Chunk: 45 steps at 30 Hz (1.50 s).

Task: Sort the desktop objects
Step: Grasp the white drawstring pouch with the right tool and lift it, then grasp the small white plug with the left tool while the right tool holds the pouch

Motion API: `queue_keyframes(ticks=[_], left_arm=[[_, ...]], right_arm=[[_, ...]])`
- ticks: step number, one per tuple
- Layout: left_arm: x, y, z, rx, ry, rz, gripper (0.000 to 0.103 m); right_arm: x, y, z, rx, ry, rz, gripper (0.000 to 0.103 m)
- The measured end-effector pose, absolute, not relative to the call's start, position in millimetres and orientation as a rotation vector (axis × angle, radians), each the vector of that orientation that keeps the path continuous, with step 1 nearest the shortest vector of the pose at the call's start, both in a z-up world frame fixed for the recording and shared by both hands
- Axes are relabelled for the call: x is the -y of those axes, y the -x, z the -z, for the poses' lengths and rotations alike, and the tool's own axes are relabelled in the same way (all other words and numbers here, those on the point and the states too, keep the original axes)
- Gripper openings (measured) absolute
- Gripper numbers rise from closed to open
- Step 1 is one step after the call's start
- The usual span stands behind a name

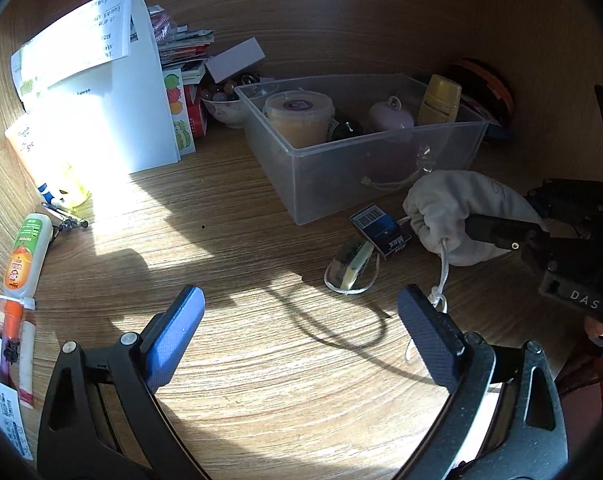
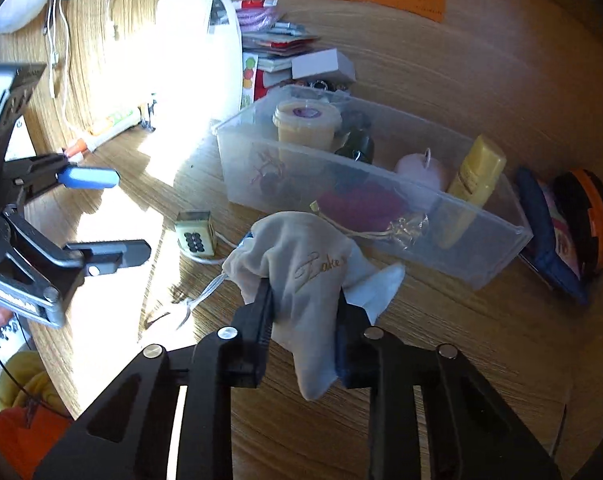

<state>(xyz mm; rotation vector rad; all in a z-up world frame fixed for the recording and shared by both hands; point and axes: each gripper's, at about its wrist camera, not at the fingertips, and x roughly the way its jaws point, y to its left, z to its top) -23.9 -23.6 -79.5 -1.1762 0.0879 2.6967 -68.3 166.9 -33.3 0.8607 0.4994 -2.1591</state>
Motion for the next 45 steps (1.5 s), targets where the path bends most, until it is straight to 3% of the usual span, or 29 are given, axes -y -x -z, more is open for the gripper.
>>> queue_keyframes(ticks=[9,22,23,25,27,30,36,45], left_arm=[[24.6,25.7,77.0,-0.072,1.163,-2.679,0.099],[-19.3,32.1,83.2,-0.116,1.155,-2.541,0.098],[-24.9,35.4,83.9,-0.12,1.158,-2.526,0.096],[-37.2,44.0,86.6,-0.137,1.18,-2.484,0.076],[-49.1,54.8,91.8,-0.166,1.224,-2.454,0.065],[-60.9,69.2,98.4,-0.182,1.262,-2.445,0.057],[-71.8,81.2,101.5,-0.165,1.272,-2.44,0.028],[-69.3,71.0,86.2,-0.169,1.193,-2.495,0.028]], right_arm=[[-197.0,69.3,-11.3,-0.339,-0.79,2.216,0.021],[-211.5,75.2,-63.7,-0.249,-0.661,2.278,0.021],[-214.5,75.7,-66.4,-0.232,-0.658,2.285,0.021],[-221.8,76.5,-70.4,-0.209,-0.649,2.3,0.021],[-229.7,77.4,-73.2,-0.192,-0.648,2.315,0.021],[-242.6,77.0,-71.9,-0.18,-0.655,2.335,0.021],[-264.3,80.1,-64.7,-0.173,-0.675,2.352,0.021],[-275.0,93.2,-59.7,-0.158,-0.691,2.342,0.021]])
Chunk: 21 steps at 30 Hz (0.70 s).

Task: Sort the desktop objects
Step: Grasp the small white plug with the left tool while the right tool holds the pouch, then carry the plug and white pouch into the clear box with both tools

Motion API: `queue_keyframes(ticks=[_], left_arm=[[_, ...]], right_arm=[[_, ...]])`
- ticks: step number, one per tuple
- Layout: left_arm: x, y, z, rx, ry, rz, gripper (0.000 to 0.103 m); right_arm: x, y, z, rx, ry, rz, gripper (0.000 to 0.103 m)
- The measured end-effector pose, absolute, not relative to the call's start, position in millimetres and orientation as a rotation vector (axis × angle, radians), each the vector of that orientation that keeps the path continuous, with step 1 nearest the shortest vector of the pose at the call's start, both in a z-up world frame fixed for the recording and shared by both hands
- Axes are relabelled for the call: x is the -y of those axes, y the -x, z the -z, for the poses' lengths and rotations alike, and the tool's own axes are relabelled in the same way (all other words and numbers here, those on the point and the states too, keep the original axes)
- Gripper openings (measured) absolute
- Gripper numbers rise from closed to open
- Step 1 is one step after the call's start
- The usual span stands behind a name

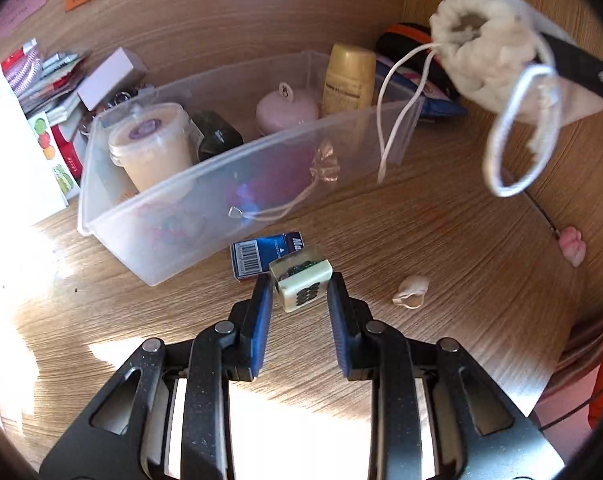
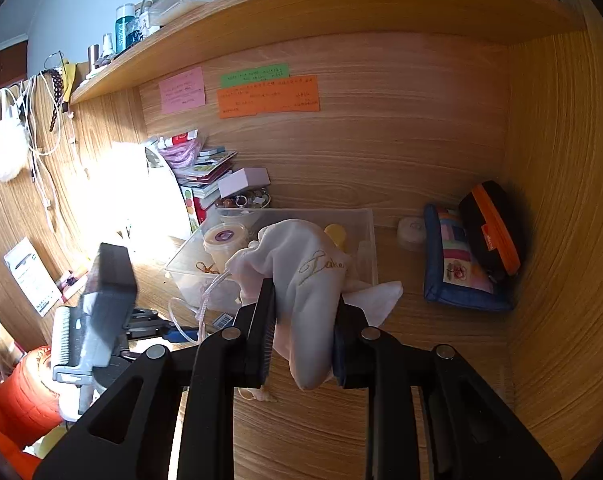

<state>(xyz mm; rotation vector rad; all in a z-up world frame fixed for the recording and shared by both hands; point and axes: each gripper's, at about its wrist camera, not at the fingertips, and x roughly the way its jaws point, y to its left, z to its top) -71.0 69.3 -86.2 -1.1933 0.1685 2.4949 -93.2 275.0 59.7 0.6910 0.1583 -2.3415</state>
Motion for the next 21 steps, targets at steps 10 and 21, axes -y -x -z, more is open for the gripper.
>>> queue_keyframes(ticks=[10,21], left_arm=[[-45.7,80.9,29.6,-0.089,1.084,-2.559,0.028],[-26.2,133.4,-18.2,-0.047,1.052,-2.582,0.027]], right_arm=[[-263.0,109.7,-82.0,-0.155,-0.623,2.34,0.021],[-216.0,158.0,-89.5,-0.175,-0.648,2.328,0.021]])
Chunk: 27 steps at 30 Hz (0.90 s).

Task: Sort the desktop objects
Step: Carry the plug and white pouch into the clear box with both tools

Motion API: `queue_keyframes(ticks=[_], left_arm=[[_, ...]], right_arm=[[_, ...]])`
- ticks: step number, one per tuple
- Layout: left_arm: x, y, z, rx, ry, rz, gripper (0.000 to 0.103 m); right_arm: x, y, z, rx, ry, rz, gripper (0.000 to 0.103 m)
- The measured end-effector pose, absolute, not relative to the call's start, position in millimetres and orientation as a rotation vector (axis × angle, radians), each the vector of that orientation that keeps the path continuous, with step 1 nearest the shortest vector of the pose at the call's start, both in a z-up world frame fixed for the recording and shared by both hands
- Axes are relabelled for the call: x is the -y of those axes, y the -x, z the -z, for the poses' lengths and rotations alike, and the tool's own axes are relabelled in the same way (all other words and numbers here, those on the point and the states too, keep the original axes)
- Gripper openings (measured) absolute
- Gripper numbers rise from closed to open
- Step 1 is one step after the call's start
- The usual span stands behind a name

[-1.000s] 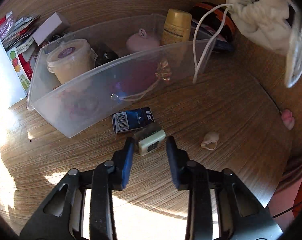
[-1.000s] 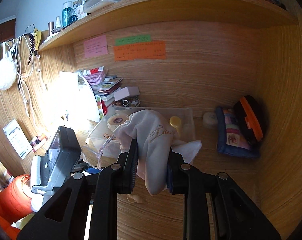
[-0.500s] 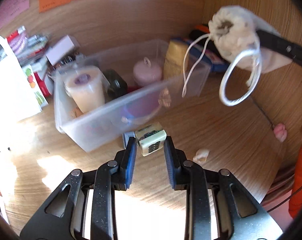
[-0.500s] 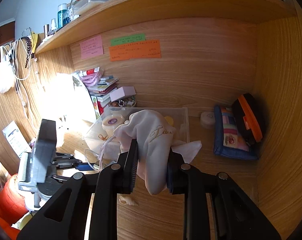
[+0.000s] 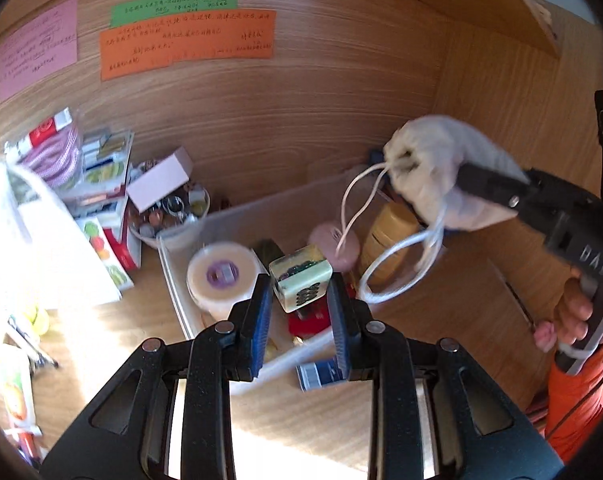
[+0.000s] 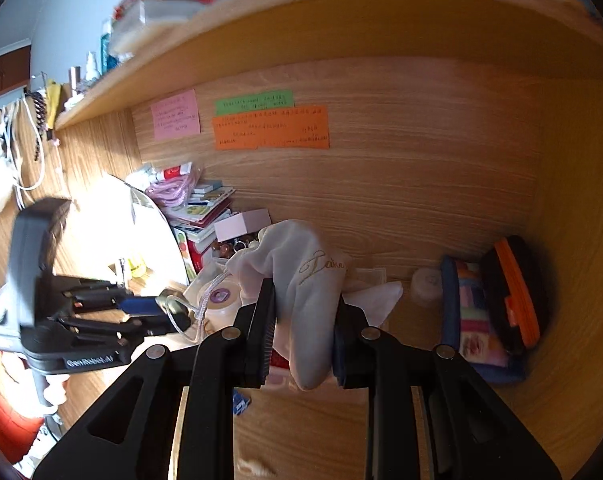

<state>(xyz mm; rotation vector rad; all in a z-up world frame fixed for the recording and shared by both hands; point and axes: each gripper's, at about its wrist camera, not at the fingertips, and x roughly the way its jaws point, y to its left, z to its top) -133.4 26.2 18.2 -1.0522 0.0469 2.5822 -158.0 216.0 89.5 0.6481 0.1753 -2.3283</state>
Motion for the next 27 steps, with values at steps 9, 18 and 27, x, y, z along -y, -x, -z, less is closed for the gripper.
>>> queue_keyframes(ticks=[9,18,27], left_arm=[[-35.1,187.2,6.3,-0.084,1.127,-2.541,0.028],[-48.3,232.1,29.5,-0.107,1.207,-2.475,0.027],[-53.1,243.7,45.7,-0.121,1.268,-2.414,0.027]], right_arm=[[-175.2,204.6,-60.0,-0.246,-0.758,2.297,0.021],[-145.1,243.8,-30.0,-0.372,-0.848,2.296,0.021],[-138.4,247.4,-12.7,-0.452,-0.808,2.329,0.022]])
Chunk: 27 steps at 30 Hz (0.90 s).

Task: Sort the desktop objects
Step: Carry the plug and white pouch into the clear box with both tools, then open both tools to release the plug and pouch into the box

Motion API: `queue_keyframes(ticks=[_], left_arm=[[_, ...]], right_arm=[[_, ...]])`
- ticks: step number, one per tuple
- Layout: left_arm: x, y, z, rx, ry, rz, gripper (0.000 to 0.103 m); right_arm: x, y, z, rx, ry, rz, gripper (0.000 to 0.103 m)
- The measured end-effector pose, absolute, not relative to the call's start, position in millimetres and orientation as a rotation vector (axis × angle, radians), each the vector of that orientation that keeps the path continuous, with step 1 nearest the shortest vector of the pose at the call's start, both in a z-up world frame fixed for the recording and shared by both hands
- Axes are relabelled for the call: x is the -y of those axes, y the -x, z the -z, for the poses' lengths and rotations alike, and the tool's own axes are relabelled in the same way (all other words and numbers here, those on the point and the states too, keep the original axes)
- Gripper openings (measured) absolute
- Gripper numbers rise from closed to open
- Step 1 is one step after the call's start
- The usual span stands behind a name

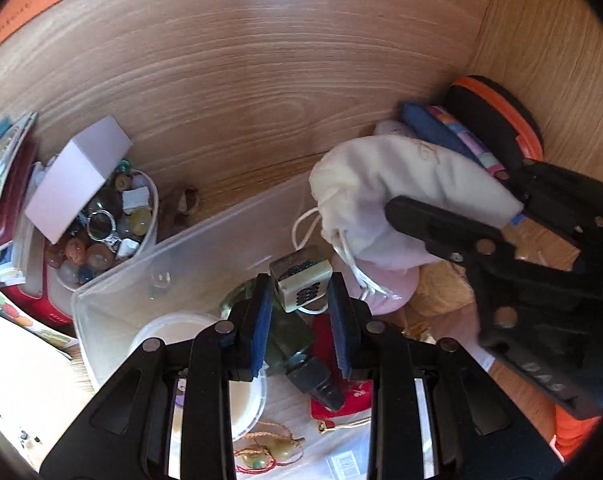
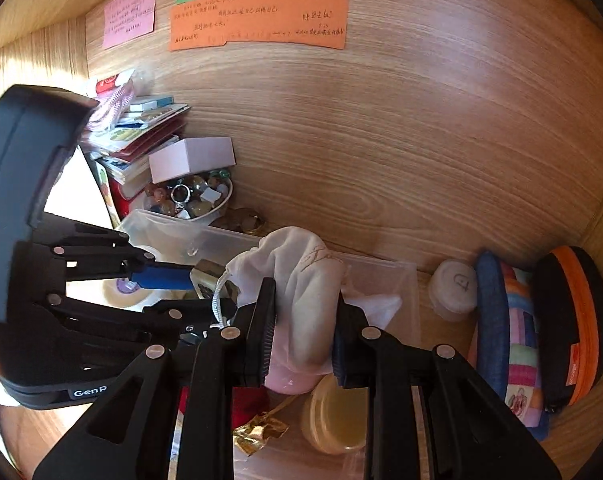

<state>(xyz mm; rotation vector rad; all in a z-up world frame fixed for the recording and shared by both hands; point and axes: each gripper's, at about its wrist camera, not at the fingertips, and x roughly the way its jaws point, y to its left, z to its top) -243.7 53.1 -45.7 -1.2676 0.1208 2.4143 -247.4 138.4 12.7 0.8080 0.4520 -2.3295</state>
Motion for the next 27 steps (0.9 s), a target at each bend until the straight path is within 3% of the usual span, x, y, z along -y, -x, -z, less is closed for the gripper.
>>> queue_keyframes(ticks=[11,17,27], left_arm=[[-54.2,242.2,48.3,-0.124,1.285,-2.408,0.027],[-51.9,241.7,47.6,-0.107,1.299,-2.403,0.031],[-43.3,221.3,19.9,-0.117,1.189,-2.51,0.06]], right_arm=[[-135.4,237.7,-6.7,-0.551,-0.736,2.373,0.028],[-138.1,233.4,-10.8,-0.54,-0.706,2.384,0.039],[-149.6,218.8,-36.1,-0.544,-0.627,2.434,0.061]])
